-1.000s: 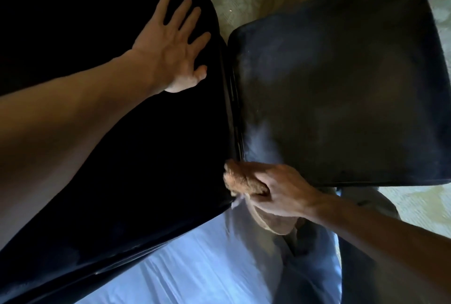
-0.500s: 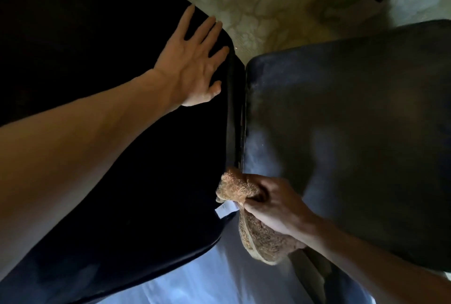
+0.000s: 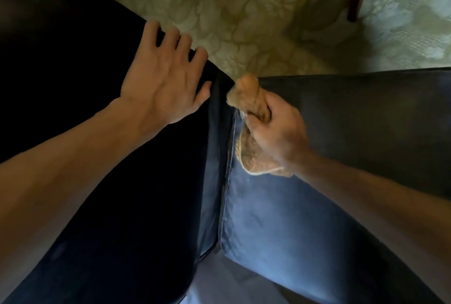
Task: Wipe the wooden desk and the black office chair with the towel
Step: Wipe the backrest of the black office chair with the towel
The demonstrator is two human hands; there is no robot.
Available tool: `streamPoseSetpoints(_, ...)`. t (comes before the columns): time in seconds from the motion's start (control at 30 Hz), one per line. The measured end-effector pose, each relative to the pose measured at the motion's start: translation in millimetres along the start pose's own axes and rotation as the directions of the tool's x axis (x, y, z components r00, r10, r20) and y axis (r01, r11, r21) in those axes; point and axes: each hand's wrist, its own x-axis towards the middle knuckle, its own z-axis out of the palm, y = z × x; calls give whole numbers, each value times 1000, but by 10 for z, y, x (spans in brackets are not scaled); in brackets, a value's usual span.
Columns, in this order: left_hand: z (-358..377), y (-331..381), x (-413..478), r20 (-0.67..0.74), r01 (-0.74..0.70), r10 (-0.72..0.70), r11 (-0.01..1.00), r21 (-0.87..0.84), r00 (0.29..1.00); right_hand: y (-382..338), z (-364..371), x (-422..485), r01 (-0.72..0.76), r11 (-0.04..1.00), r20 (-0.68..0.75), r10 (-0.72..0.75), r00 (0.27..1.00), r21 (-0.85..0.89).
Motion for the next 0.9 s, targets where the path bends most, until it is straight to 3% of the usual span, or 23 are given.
streamPoseSetpoints(0.2, -7, 27, 1, 26, 16, -15, 999, -38, 1000, -246, 119, 635, 54, 998, -19, -54, 998, -10)
streamPoseSetpoints(0.37, -26, 47, 9, 39, 40, -38, 998, -43, 998, -180, 292, 313, 87, 995, 145, -92, 985, 39)
streamPoseSetpoints(0.43, -31, 50, 6, 51, 58, -56, 997, -41, 997, 4, 395, -71, 191, 981, 165, -194, 967, 31)
streamPoseSetpoints(0.5, -40, 51, -11, 58, 60, -58, 997, -46, 997, 182, 468, -509, 270, 962, 309, -271, 912, 46)
streamPoseSetpoints(0.57, -55, 50, -28, 53, 62, -59, 996, -60, 997, 358, 490, -775, 222, 973, 453, -229, 862, 69)
streamPoseSetpoints(0.6, -62, 56, -32, 47, 63, -60, 996, -65, 997, 420, 475, -835, 172, 982, 460, -186, 868, 73)
streamPoseSetpoints(0.73, -54, 78, -18, 31, 66, -65, 996, -51, 997, 336, 301, -506, 38, 990, 182, -63, 981, 137)
streamPoseSetpoints(0.83, -31, 66, -18, 11, 66, -65, 996, -54, 998, -42, 143, 84, 58, 995, 56, -62, 996, 82)
streamPoseSetpoints(0.9, -7, 74, -23, -4, 56, -56, 996, -74, 998, -208, 161, 301, 66, 998, 51, -66, 997, 10)
